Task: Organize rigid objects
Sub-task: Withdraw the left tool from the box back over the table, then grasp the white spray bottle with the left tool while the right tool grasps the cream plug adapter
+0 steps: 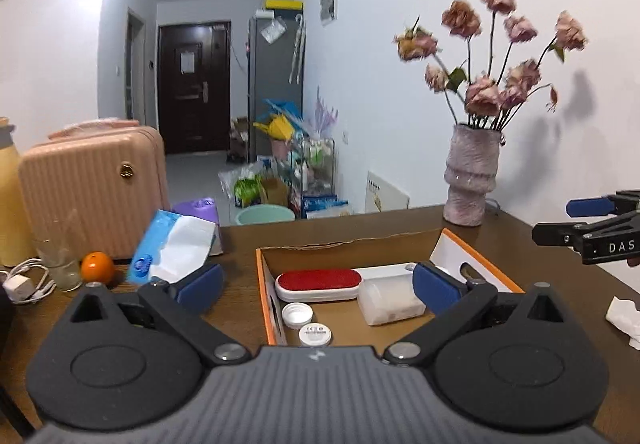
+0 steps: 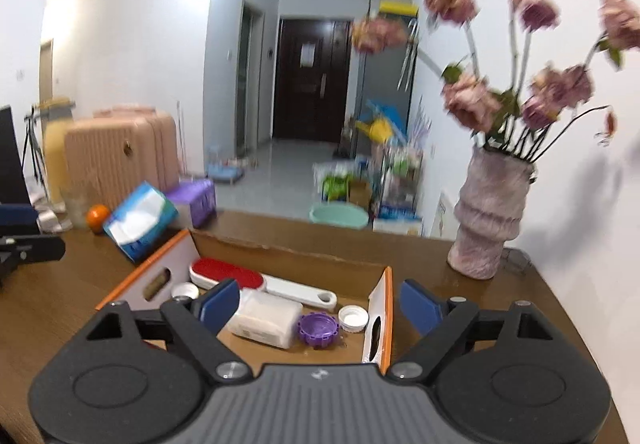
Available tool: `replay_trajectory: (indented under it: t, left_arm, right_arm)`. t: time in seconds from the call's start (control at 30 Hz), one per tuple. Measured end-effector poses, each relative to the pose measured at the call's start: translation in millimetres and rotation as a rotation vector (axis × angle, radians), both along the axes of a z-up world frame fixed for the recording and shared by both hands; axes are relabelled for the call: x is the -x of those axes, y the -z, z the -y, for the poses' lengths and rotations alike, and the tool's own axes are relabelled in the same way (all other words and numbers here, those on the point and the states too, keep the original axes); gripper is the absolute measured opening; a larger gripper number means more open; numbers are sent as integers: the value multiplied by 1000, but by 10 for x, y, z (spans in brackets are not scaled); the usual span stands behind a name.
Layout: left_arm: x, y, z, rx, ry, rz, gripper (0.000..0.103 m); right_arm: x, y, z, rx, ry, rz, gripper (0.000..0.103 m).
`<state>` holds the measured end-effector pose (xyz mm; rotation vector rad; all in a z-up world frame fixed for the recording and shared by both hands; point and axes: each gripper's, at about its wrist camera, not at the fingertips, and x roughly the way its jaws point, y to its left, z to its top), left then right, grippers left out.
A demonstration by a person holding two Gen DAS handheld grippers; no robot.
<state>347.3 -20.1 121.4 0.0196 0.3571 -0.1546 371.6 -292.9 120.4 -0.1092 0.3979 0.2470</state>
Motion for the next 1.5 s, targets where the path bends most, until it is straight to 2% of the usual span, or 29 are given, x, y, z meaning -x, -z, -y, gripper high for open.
replay_trajectory:
  t: [0.2, 0.33, 0.53, 0.6, 0.73, 0.9, 1.13, 1.37, 1.5]
  left_arm:
    - [671, 66, -6, 13, -47, 58, 103]
    - [1242, 187, -27, 20, -29, 81, 103]
    - [2017, 396, -52, -26, -4, 163, 103]
    - [2239, 484, -105, -15, -7, 163, 103]
    - [2490, 637, -211, 10, -39, 123, 103]
    - [2609, 739, -287, -9, -79, 99, 103]
    - [2639, 908, -217, -21, -34, 69, 103]
    - [2514, 959, -216, 11, -21, 47, 103]
    - [2293, 1049, -204, 13, -1, -2, 103]
  right_arm:
    - [791, 97, -27, -11, 18, 115, 91]
    - [1473, 250, -20, -7, 22, 161, 93]
    - [2436, 611, 31, -49, 27, 141, 97]
    - [2693, 758, 74, -84, 42, 134, 101]
    - [3072, 1023, 220, -149, 104, 100, 102]
    - [3237, 1099, 371, -165, 176, 80, 102]
    - [3374, 1035, 266, -163, 179, 120, 102]
    - [3108, 911, 166, -125, 164, 125, 102]
    - [2910, 974, 136, -106, 152, 80, 99]
